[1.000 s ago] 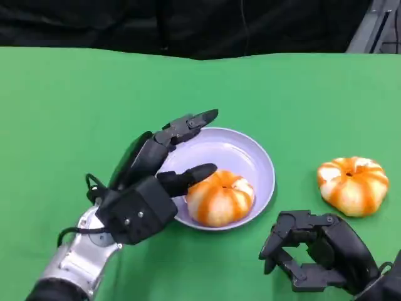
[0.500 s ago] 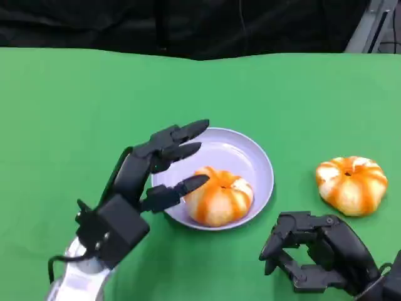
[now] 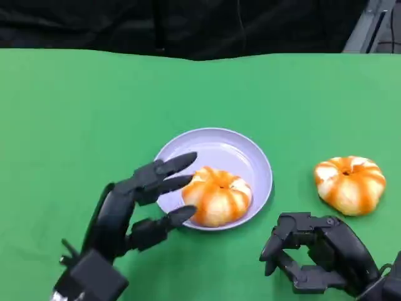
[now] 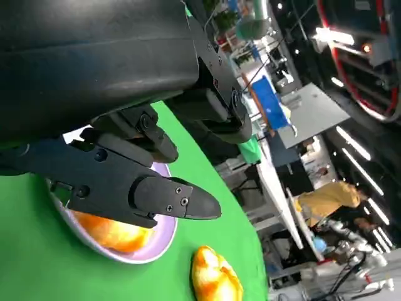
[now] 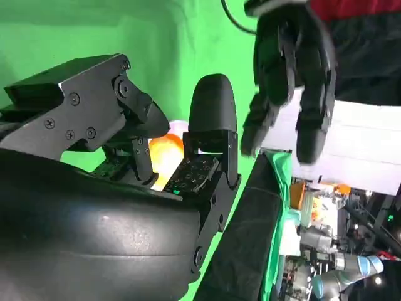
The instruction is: Grasp the bread from the table and place it into the plate.
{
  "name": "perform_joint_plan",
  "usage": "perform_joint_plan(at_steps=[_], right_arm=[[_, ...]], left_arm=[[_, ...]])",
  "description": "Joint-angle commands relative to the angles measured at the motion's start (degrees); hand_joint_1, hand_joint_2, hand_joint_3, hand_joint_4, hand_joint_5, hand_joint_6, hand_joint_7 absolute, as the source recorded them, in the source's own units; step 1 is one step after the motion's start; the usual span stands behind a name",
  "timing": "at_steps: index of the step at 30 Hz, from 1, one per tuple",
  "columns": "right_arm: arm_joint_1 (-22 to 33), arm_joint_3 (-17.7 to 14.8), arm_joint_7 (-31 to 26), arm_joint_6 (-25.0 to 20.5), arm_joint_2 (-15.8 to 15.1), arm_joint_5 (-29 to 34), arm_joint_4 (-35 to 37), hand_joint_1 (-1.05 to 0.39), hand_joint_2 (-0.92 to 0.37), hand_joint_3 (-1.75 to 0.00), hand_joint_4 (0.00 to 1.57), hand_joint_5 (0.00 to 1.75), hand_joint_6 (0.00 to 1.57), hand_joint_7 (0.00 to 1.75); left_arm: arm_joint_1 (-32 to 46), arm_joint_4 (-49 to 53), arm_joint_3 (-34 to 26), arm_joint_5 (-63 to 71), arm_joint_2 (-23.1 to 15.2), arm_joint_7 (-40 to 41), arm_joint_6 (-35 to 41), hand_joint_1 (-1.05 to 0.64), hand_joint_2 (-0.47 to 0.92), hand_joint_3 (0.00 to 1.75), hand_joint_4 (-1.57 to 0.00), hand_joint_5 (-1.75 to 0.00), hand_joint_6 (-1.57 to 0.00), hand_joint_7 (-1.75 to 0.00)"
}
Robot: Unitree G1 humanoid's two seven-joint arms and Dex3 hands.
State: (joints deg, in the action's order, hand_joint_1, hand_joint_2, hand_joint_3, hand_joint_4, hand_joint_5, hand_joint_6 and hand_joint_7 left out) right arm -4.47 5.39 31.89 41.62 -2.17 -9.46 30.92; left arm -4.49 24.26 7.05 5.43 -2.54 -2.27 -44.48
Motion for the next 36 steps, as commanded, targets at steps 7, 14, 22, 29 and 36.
perform_joint_plan(at_steps=[7,14,22,29,36], right_arm=[[0.6,-0.2,0.1,-0.3,-0.3,-0.3,-0.4,0.12,-0.65,-0.98,0.87,1.33,0.91,0.99],[0.7,-0.3,-0.2,-0.5,-0.4,-0.1,-0.7,0.11,-0.65,-0.99,0.87,1.33,0.91,0.99],[0.7,-0.4,0.5,-0.9,-0.4,-0.8,-0.6,0.12,-0.65,-0.99,0.87,1.32,0.91,0.98],[0.6,-0.6,0.2,-0.5,-0.5,-0.3,-0.3,0.11,-0.66,-0.97,0.86,1.31,0.91,0.97],[0.2,-0.8,0.5,-0.1,-0.4,-0.4,0.6,0.11,-0.67,-0.95,0.86,1.3,0.91,0.96]], left_arm=[[6.4,0.3,-1.8,-6.7,-1.0,-4.1,-6.8,-0.5,0.92,0.14,-0.95,-0.06,-0.76,-0.03],[9.5,1.9,-2.7,-7.9,-1.8,-7.0,-9.0,-0.48,0.92,0.16,-0.95,-0.05,-0.76,-0.02],[9.5,5.3,-3.7,-8.2,-1.6,-8.3,-12.1,-0.48,0.92,0.23,-0.95,-0.04,-0.77,-0.01],[9.0,9.9,-4.1,-8.1,-1.6,-8.7,-14.4,-0.32,0.92,0.25,-0.95,-0.04,-0.78,-0.01],[6.5,13.2,-5.4,-6.6,-1.2,-8.0,-15.5,-0.03,0.92,0.46,-1.02,-0.06,-0.92,-0.05]])
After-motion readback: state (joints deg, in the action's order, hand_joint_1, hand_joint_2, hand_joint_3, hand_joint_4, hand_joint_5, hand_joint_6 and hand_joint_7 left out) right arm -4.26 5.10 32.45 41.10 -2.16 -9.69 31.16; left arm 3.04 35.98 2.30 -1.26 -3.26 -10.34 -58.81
